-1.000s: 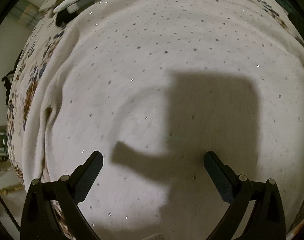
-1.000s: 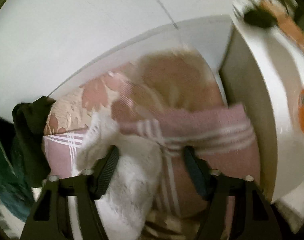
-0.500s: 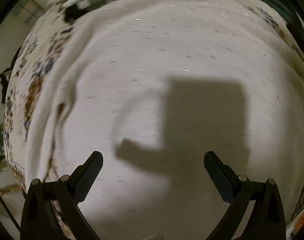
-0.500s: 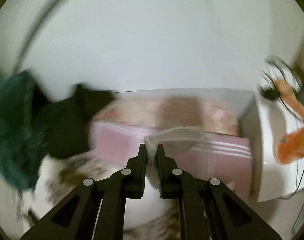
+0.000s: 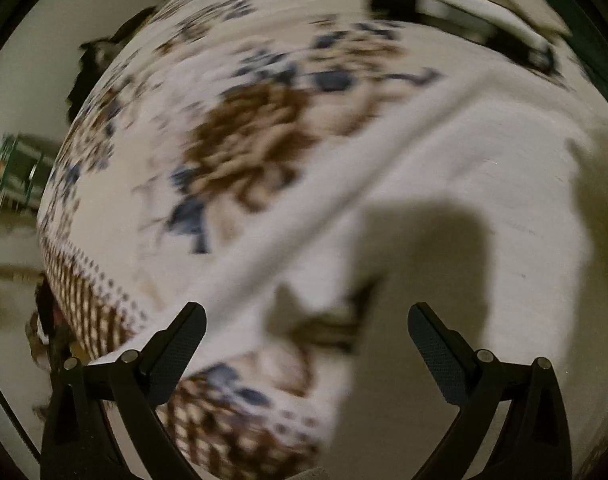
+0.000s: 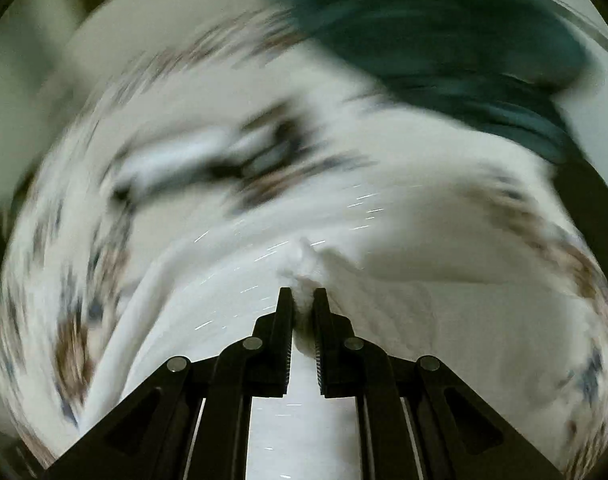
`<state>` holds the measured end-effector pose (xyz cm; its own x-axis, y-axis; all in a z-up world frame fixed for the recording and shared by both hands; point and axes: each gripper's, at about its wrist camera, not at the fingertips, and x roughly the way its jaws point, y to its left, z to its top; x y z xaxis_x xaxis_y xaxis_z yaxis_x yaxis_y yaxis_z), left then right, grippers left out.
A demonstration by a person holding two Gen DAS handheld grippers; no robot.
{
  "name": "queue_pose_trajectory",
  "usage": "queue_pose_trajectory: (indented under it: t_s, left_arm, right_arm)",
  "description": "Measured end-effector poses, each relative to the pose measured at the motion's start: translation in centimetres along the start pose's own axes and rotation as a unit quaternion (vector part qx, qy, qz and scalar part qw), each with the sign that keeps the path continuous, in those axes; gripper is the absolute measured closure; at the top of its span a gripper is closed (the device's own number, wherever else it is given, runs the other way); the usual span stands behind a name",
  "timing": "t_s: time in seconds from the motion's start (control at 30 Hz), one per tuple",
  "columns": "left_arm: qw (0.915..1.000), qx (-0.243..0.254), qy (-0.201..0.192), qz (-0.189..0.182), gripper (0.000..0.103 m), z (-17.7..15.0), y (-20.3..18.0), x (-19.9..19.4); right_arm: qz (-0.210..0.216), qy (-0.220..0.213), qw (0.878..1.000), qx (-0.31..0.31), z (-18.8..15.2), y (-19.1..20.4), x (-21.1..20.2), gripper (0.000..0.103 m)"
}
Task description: Fold small clothes
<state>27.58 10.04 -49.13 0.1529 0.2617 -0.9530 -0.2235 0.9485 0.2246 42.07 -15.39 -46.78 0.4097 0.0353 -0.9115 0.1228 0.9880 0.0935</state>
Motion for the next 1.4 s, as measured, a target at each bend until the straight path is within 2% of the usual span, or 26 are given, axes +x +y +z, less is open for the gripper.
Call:
queue_pose_trajectory:
  t_s: [0.1,0.2,0.33,0.4,0.47,0.5,0.53,0.57,0.6,0.67,0.73,0.77,0.83,0.87,0.9,0.97,1.03,1.1,1.17,1.23,1.33,1.4]
  left_arm:
    - [0.9997,-0.025,0.006,0.004,0.0,0.6,3.0,1.1]
    - [0.9989,-0.043,0.015,0.006,0.0,0.4,5.1,1.9]
    - [0.9974,-0.066,0.026,0.005,0.0,0.4,7.2,3.0]
    - [0.9969,-0.074,0.028,0.002,0.0,0.6,7.7,3.1]
    - [0.997,-0.075,0.021,0.0,0.0,0.9,8.0,2.6]
    - [0.9973,-0.072,0.016,-0.002,0.0,1.1,7.8,2.2]
    - [0.9978,-0.065,0.007,-0.004,0.0,1.5,7.4,1.7]
    - [0.9983,-0.059,0.001,-0.006,0.0,1.9,6.9,1.2]
    - [0.9988,-0.048,-0.01,-0.008,0.0,2.4,6.1,0.5]
    - [0.9991,-0.024,-0.029,-0.018,0.0,3.5,3.9,-0.7]
    - [0.9984,0.005,-0.041,-0.04,0.0,4.7,0.1,-1.9]
    - [0.9976,0.018,-0.043,-0.052,0.0,5.2,-1.5,-2.4]
    - [0.9932,0.065,-0.046,-0.085,0.0,6.4,-7.2,-3.7]
    - [0.9904,0.085,-0.049,-0.097,0.0,6.8,-9.5,-4.2]
    - [0.9855,0.119,-0.055,-0.108,0.0,7.1,-12.8,-4.9]
    - [0.9747,0.178,-0.066,-0.118,0.0,7.4,-18.5,-6.2]
    - [0.9606,0.23,-0.073,-0.137,0.0,7.4,-23.7,-7.6]
    - [0.9436,0.282,-0.082,-0.154,0.0,7.2,-28.8,-8.9]
    - [0.924,0.331,-0.088,-0.171,0.0,6.5,-33.5,-9.9]
    - [0.9012,0.378,-0.087,-0.193,0.0,5.5,-37.5,-10.5]
    - [0.8603,0.454,-0.053,-0.226,0.0,3.6,-43.1,-10.2]
    - [0.8423,0.485,-0.035,-0.232,0.001,2.8,-45.5,-9.7]
  right_arm:
    - [0.005,0.01,0.994,-0.109,-2.6,10.5,2.3,0.093]
    - [0.006,0.023,0.986,-0.163,-5.0,16.4,4.0,0.093]
    - [0.01,0.06,0.986,-0.158,-6.3,18.9,5.4,0.092]
    - [0.045,0.101,0.985,-0.13,-6.0,17.7,5.3,0.088]
    - [0.087,0.138,0.983,-0.081,-5.5,14.7,3.9,0.077]
    - [0.105,0.144,0.983,-0.046,-5.3,12.3,3.3,0.067]
    - [0.11,0.142,0.984,-0.008,-5.4,9.3,2.1,0.057]
    - [0.106,0.134,0.985,0.026,-5.5,6.3,0.8,0.055]
    - [0.094,0.122,0.986,0.061,-5.8,2.9,-0.5,0.055]
    - [0.036,0.095,0.985,0.138,-6.7,-4.9,-3.0,0.055]
    - [-0.018,0.071,0.977,0.201,-7.4,-11.5,-4.0,0.055]
    - [-0.039,0.066,0.972,0.223,-7.8,-14.6,-3.9,0.055]
    - [-0.08,0.064,0.967,0.234,-8.8,-19.1,-2.5,0.055]
    - [-0.093,0.081,0.965,0.231,-9.7,-20.7,-1.4,0.055]
    - [-0.096,0.115,0.961,0.235,-11.4,-22.2,-0.1,0.055]
    - [-0.07,0.162,0.952,0.251,-15.0,-24.0,0.6,0.056]
    - [-0.026,0.165,0.945,0.282,-18.3,-25.5,-0.8,0.056]
    - [0.025,0.15,0.931,0.332,-20.3,-27.0,-2.4,0.056]
    - [0.061,0.125,0.915,0.379,-21.4,-28.6,-3.6,0.056]
    - [0.085,0.101,0.906,0.402,-21.6,-29.9,-4.3,0.056]
    - [0.105,0.083,0.897,0.421,-22.0,-31.8,-4.9,0.056]
    - [0.132,0.079,0.884,0.442,-22.6,-33.0,-4.8,0.056]
